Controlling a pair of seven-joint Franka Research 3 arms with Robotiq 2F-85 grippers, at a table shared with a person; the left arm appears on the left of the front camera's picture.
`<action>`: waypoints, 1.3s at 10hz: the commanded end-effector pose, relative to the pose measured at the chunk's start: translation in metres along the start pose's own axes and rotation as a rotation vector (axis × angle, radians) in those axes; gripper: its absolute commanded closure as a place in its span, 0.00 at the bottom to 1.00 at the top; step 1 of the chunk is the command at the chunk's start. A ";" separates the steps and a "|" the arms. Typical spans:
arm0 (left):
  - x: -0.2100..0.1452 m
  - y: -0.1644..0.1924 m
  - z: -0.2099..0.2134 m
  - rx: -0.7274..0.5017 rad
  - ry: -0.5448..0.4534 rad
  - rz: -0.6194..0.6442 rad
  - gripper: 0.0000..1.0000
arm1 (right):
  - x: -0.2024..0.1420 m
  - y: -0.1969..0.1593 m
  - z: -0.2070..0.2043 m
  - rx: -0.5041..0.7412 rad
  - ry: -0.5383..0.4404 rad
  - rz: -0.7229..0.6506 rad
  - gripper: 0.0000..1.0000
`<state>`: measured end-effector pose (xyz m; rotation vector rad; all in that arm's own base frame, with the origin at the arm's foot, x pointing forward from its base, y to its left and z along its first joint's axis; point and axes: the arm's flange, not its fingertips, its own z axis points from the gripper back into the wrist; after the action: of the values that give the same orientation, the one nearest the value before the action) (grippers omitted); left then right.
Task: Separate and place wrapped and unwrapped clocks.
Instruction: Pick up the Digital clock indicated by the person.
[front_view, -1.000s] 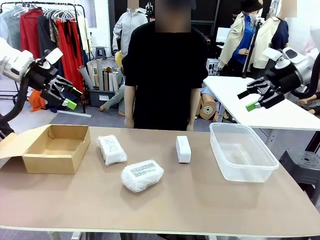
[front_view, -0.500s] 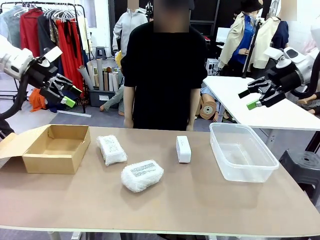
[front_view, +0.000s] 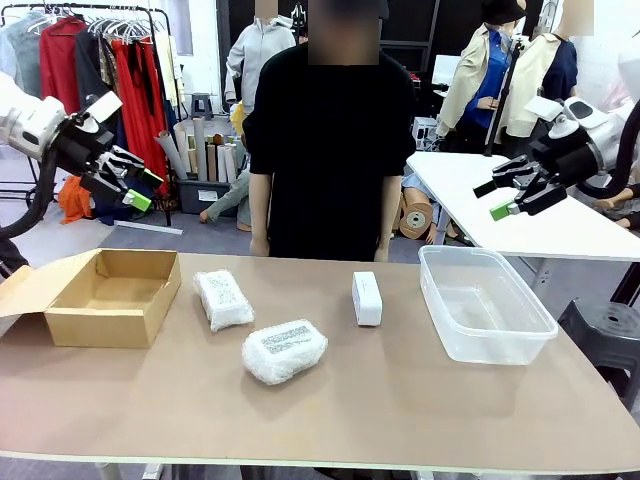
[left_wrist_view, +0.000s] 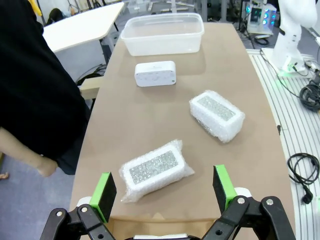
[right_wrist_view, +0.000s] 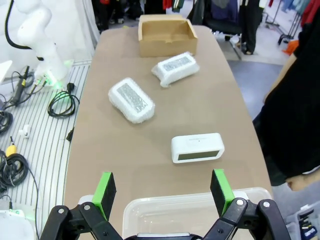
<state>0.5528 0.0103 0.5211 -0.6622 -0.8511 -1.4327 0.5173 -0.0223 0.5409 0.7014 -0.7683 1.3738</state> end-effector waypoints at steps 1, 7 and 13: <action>0.001 -0.001 0.002 0.002 0.005 -0.003 0.00 | 0.000 0.000 0.000 0.001 0.006 0.001 0.00; 0.001 -0.001 0.002 0.002 0.005 -0.003 0.00 | 0.000 0.000 0.000 0.001 0.006 0.001 0.00; 0.001 -0.001 0.002 0.002 0.005 -0.003 0.00 | 0.000 0.000 0.000 0.001 0.006 0.001 0.00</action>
<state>0.5529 0.0100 0.5211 -0.6614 -0.8506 -1.4332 0.5172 -0.0227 0.5406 0.7007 -0.7670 1.3732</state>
